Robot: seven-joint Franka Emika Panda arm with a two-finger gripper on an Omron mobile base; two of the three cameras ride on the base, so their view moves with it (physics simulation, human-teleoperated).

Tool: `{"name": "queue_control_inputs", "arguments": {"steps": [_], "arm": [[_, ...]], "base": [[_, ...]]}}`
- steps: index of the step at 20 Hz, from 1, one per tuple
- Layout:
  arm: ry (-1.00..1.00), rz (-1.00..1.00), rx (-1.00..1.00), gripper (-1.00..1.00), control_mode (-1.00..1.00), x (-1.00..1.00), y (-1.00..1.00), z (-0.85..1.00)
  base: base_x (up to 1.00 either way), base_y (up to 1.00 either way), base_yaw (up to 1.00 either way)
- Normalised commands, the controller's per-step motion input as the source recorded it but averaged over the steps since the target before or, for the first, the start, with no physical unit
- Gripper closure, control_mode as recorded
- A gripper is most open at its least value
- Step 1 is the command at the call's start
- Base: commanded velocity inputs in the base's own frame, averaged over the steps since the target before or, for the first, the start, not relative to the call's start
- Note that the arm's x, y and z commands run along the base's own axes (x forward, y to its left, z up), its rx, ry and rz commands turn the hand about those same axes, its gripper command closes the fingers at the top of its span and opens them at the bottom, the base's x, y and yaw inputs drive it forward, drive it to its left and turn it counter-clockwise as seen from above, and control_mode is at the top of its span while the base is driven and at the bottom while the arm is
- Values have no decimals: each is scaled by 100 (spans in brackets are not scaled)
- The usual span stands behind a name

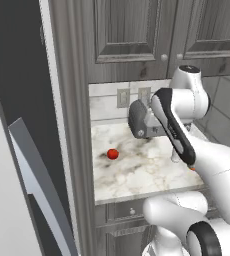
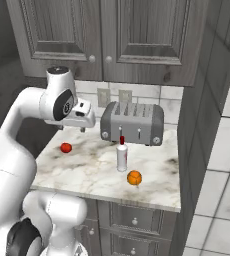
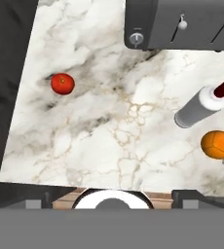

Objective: Place the liquor on the top shelf of the fridge to keep it out of children's reach, and place the orange and tomato on lower shelves for easy access.

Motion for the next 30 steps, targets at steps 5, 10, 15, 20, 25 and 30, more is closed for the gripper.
{"name": "queue_control_inputs", "arguments": {"steps": [5, 10, 15, 20, 25, 30], "arm": [[-22, -8, 0, -100, -100, -34, -27, -49], [-6, -19, 0, -100, -100, -1, -35, -26], [0, -17, 0, -100, -100, 0, -50, -2], [0, -16, 0, -100, -100, 8, -54, 0], [0, -6, 0, -100, -100, 22, -21, 0], [0, -1, 0, -100, -100, 39, -11, -1]], "base": [[0, 0, 0], [0, 0, 0], [0, 0, 0], [0, 0, 0], [0, 0, 0], [0, 0, 0]]}}
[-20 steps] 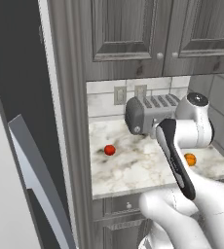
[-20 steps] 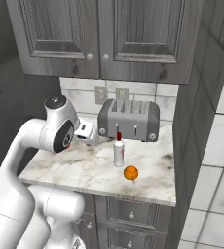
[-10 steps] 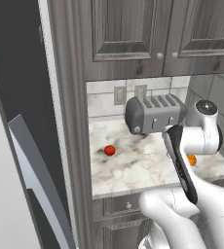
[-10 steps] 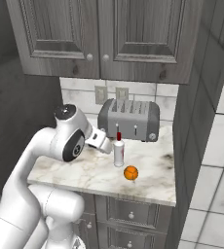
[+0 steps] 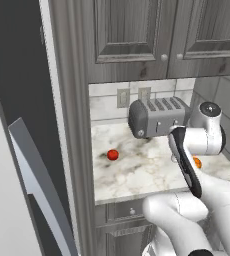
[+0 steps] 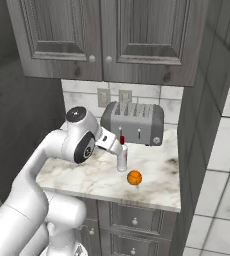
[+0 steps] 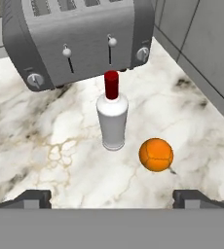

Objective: Place the liquor on the top shelf of the fridge to keep it out of children's reach, and place the orange and tomato on lower shelves for easy access.

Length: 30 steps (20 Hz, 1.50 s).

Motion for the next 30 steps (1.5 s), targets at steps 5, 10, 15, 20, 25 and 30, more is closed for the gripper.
{"name": "queue_control_inputs", "arguments": {"steps": [5, 10, 15, 20, 25, 30], "arm": [[0, -1, 0, -100, -100, 40, -18, -4], [0, -2, 0, -100, -100, 34, -14, -12], [0, -1, 0, -100, -100, 24, -5, -19], [-1, 0, 0, -100, -100, 18, -6, -25], [0, 0, 0, -100, -100, 19, -9, -23], [0, -1, 0, -100, -100, 22, -4, -16]], "base": [[0, 0, 0], [0, 0, 0], [0, 0, 0], [0, 0, 0], [0, 0, 0], [0, 0, 0]]}}
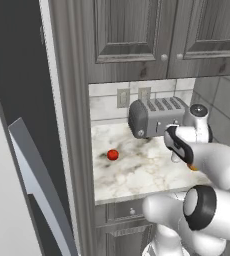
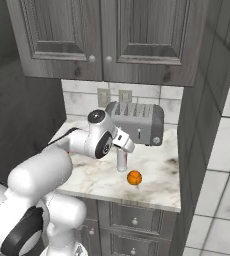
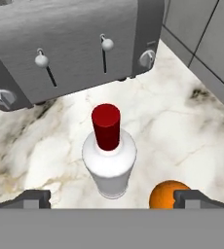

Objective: Place the liquor on the top shelf of the fridge to keep it out of children's reach, and place the orange and tomato on lower shelves for easy access.

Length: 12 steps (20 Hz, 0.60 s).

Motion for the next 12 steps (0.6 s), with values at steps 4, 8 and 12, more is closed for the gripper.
{"name": "queue_control_inputs", "arguments": {"steps": [4, 8, 12], "arm": [[-1, -1, 0, -100, -100, 23, -5, -12], [-2, 0, 0, -100, -100, 22, -7, -12], [-4, 0, 0, -100, -100, 17, -8, -10]], "base": [[0, 0, 0], [0, 0, 0], [0, 0, 0]]}}
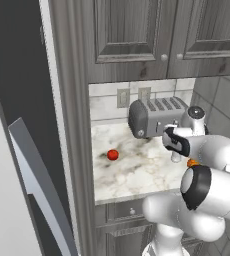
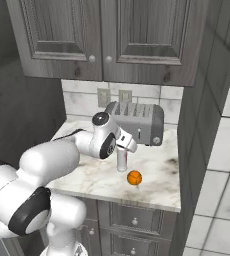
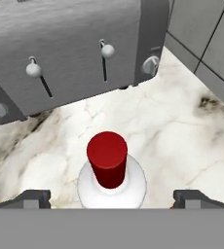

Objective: Place the liquor on the top shelf of the fridge to keep it out of children's reach, and place the orange and tomato on lower shelves for easy access.

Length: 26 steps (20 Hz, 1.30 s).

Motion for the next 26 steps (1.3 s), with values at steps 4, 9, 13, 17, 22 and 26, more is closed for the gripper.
{"name": "queue_control_inputs", "arguments": {"steps": [4, 9, 13, 17, 22, 26], "arm": [[-8, -1, 0, -100, -100, 14, -5, -12], [-11, -1, 0, -100, -100, 12, -3, -15], [-13, 0, 0, -100, -100, 10, -6, -16], [-12, 0, 0, -100, -100, 14, -4, -16], [-9, 0, 0, 100, -100, 23, -2, -18], [-2, 0, 0, 100, -100, 17, 0, -7]], "base": [[0, 0, 0], [0, 0, 0], [0, 0, 0], [0, 0, 0], [0, 0, 0], [0, 0, 0]]}}
